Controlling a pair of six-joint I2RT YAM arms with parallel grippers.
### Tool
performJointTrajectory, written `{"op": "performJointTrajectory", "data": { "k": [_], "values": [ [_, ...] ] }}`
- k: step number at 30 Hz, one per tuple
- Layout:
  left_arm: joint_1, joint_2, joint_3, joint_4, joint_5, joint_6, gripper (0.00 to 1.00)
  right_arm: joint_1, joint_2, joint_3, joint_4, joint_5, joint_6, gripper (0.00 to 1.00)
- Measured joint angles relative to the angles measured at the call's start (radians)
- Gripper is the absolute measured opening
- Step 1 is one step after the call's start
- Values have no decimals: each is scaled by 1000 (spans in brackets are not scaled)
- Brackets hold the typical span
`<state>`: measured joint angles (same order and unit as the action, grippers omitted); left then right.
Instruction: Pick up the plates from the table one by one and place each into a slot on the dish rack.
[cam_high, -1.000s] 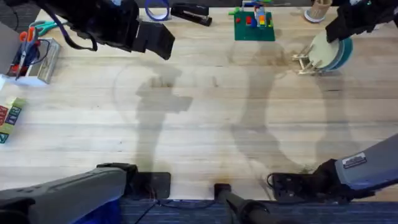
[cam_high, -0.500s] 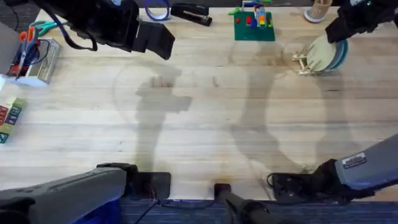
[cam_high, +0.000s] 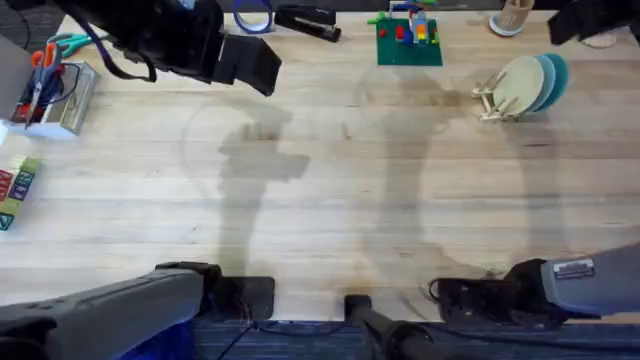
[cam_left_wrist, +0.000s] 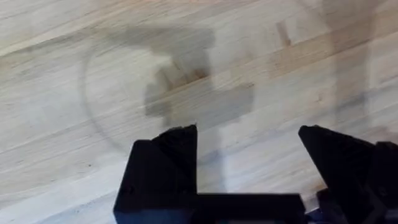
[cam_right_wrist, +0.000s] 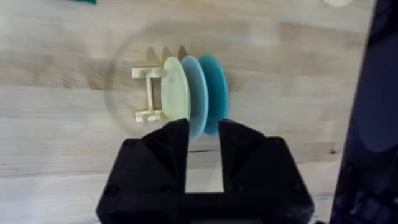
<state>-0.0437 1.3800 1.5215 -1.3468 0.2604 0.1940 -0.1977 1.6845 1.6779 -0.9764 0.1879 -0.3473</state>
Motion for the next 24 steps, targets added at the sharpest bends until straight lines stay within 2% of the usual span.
{"op": "performJointTrajectory", "data": {
  "k": [5, 9, 11, 18, 24],
  "values": [
    [0, 0, 0, 0, 0, 0, 994, 34, -106, 0, -28, -2, 16, 448],
    [0, 0, 0, 0, 0, 0, 993, 71, -188, 0, -71, -16, 34, 764],
    [0, 0, 0, 0, 0, 0, 995, 94, -228, 0, -90, -20, 40, 871],
    [0, 0, 0, 0, 0, 0, 994, 171, -370, 0, -223, -28, 99, 988],
    [0, 0, 0, 0, 0, 0, 993, 207, -465, 0, -343, -31, 179, 992]
  ]
}}
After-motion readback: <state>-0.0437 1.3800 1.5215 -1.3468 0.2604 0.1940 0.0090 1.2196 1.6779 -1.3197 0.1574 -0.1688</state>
